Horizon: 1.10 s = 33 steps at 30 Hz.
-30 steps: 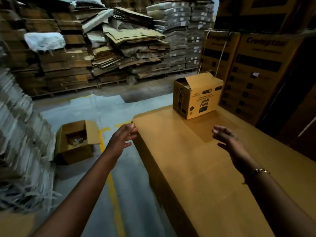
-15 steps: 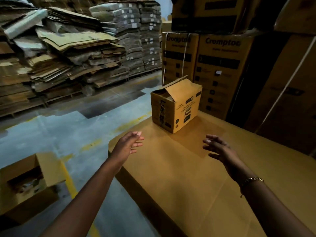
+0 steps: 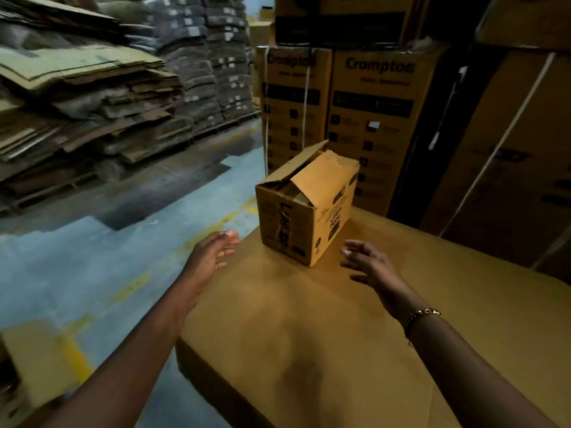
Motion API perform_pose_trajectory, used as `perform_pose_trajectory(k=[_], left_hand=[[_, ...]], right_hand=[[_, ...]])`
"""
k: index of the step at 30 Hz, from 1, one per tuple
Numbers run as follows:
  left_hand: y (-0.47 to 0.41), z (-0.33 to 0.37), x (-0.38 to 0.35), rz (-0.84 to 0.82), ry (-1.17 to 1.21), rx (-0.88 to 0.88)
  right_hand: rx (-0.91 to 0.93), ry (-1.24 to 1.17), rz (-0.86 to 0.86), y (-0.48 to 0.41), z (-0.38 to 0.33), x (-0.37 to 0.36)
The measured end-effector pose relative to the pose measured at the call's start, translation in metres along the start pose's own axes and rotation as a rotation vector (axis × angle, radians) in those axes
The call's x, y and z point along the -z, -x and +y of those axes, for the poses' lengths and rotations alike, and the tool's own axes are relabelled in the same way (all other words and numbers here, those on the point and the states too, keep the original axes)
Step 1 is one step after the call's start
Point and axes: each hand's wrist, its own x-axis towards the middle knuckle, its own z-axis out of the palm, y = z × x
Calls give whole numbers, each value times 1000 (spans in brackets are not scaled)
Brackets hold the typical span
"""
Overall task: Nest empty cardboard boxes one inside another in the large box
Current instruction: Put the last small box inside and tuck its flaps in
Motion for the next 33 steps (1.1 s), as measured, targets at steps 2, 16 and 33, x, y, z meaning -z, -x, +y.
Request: perform_pose_trajectory(k=[2,16,33], left_hand=[[-38,4,1,-31,-16,-19],[-238,31,-28,-305,-42,124],[-71,-12,-133,-474,-232,-22]], right_hand=[[1,-2,56,-19,-6,-8],[-156,-40,300,-132,-53,-70],[-175,-96,510,47,-1,21]])
